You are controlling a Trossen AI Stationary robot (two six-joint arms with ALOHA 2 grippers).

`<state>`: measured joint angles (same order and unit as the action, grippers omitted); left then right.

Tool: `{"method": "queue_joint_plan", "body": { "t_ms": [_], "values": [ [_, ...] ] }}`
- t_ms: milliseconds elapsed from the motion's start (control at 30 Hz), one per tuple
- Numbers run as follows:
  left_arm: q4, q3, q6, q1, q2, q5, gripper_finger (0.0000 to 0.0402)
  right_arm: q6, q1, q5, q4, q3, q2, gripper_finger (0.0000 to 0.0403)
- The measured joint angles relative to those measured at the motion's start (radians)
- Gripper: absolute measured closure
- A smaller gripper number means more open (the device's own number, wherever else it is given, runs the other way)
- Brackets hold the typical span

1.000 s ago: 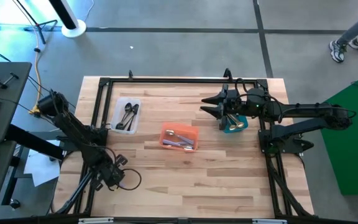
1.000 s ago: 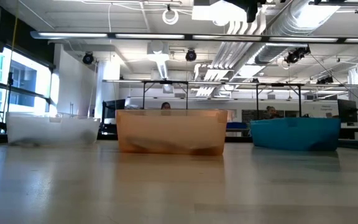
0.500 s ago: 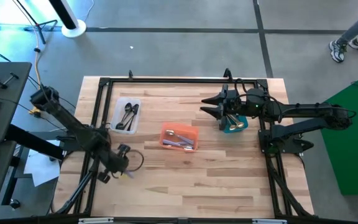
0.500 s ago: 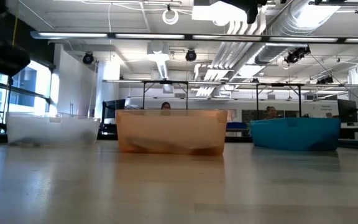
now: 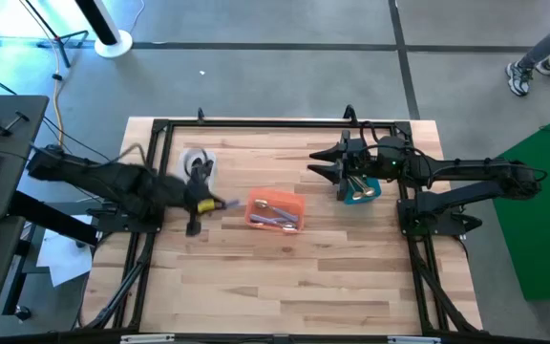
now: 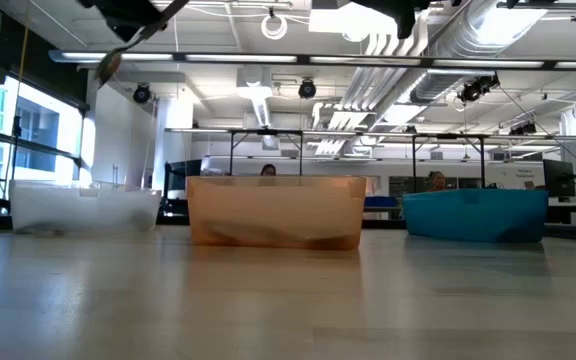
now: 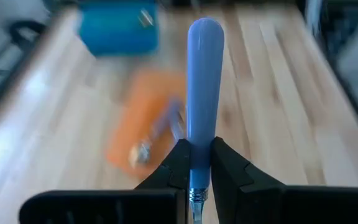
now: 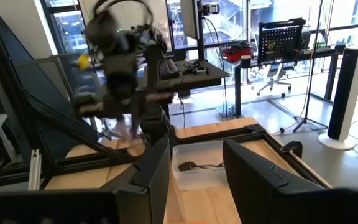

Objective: Sort silverware by color (type)
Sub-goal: Put the violet spoon into the orange bin

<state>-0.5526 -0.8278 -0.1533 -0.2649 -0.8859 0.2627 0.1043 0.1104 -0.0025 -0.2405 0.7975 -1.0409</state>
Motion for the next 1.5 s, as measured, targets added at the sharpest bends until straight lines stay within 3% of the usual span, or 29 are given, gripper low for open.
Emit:
{"method": "queue_joint_plan", "body": {
  "t_ms": [267, 367, 467, 567, 700, 933, 1500],
  "values": [
    [0.394, -0.008, 0.072, 0.231, 0.039, -0.112, 0.0382, 0.000, 0.000, 0.000, -0.006, 0.000, 0.000, 0.0269],
    [0.533, -0.007, 0.084, 0.299, 0.037, -0.198, 0.0382, 0.000, 0.000, 0.000, -0.012, 0.000, 0.000, 0.0269],
    [0.636, -0.007, 0.060, 0.357, 0.029, -0.297, 0.0382, 0.000, 0.000, 0.000, -0.027, 0.000, 0.000, 0.0269],
    [0.711, -0.008, 0.053, 0.413, 0.031, -0.322, 0.0382, 0.000, 0.000, 0.000, -0.055, 0.000, 0.000, 0.0269],
    [0.712, -0.008, 0.034, 0.490, 0.030, -0.317, 0.0382, 0.000, 0.000, 0.000, -0.121, 0.000, 0.000, 0.0269],
    [0.715, -0.007, 0.007, 0.547, 0.007, -0.465, 0.0383, 0.005, 0.000, 0.000, -0.187, 0.000, 0.000, 0.0269],
    [0.775, -0.007, 0.030, 0.530, -0.028, -0.435, 0.0383, 0.026, 0.000, 0.000, -0.196, 0.000, 0.000, 0.0269]
  ]
}}
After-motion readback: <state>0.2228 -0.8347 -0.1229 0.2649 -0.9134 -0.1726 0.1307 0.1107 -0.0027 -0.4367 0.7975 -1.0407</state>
